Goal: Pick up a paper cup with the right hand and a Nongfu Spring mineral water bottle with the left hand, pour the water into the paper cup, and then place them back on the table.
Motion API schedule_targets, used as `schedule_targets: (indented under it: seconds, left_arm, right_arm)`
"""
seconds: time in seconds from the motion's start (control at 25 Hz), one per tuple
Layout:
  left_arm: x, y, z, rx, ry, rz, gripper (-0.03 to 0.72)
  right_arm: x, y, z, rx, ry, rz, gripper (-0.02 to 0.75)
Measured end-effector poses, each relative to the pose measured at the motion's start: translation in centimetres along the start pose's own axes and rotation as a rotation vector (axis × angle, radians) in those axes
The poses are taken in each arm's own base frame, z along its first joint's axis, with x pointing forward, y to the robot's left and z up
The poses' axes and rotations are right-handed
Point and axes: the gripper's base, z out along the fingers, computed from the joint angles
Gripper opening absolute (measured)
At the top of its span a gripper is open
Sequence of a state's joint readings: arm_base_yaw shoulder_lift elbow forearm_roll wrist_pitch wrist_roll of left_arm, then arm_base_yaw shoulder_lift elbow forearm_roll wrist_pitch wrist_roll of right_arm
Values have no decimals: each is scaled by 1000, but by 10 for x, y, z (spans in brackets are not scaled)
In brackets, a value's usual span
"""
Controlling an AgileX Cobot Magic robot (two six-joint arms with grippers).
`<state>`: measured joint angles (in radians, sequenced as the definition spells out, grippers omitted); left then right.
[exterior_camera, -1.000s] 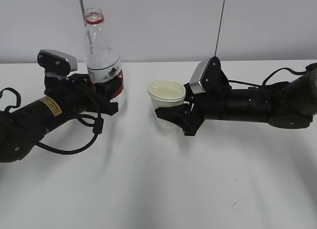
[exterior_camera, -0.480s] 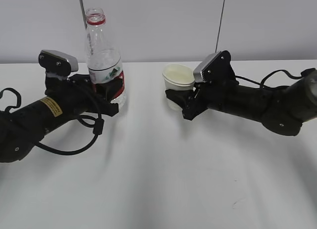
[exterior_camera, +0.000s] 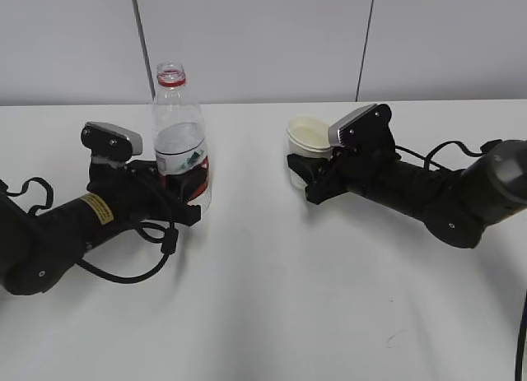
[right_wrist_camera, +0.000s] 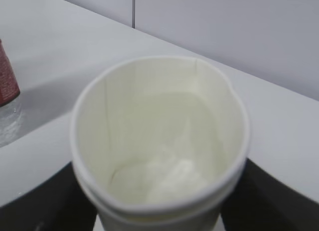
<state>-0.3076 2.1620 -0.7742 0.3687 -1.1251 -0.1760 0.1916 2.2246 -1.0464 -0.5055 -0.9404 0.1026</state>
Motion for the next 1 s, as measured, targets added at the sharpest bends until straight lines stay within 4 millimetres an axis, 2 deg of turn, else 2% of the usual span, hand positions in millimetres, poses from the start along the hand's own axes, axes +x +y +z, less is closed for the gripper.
schedule_targets:
  seconds: [0.44, 0.68, 0.92, 1.0]
  left_arm:
    - [3, 0, 1, 3, -21, -7, 309]
    - [3, 0, 1, 1, -21, -8, 408]
    - [3, 0, 1, 0, -17, -6, 474]
    - [4, 1, 1, -1, -9, -6, 502]
  right_arm:
    - [22, 2, 3, 21, -5, 51, 485]
    - [23, 1, 3, 31, -9, 59, 492]
    - [22, -2, 3, 58, -23, 78, 648]
    - [23, -2, 1, 73, -26, 92, 664]
